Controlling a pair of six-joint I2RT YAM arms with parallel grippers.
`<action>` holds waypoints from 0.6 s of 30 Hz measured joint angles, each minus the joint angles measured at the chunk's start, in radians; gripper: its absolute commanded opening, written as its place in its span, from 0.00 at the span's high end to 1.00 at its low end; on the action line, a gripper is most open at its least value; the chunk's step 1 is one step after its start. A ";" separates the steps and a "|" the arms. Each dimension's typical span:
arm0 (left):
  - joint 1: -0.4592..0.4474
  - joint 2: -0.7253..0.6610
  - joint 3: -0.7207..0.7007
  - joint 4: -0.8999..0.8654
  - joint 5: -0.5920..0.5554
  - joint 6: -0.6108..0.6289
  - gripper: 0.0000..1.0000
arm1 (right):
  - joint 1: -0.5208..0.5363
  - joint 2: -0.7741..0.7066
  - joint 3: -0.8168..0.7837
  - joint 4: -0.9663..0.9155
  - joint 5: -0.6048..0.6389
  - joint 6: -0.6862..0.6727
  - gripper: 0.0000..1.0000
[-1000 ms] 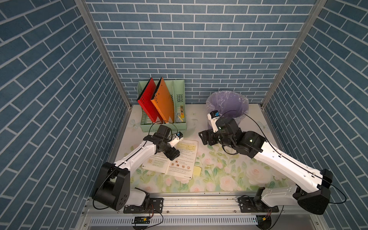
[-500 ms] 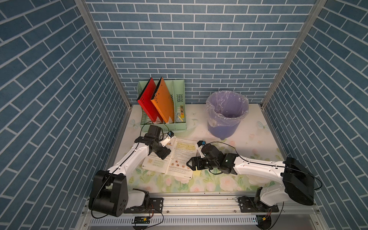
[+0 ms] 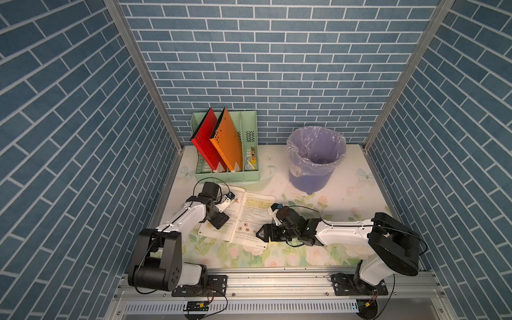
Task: Peel off the used sticky note
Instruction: Turn the page of the book at the center of the board.
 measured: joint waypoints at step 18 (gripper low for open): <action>-0.115 0.031 -0.024 0.041 -0.087 -0.024 0.35 | 0.000 0.047 -0.035 0.078 -0.005 0.036 0.21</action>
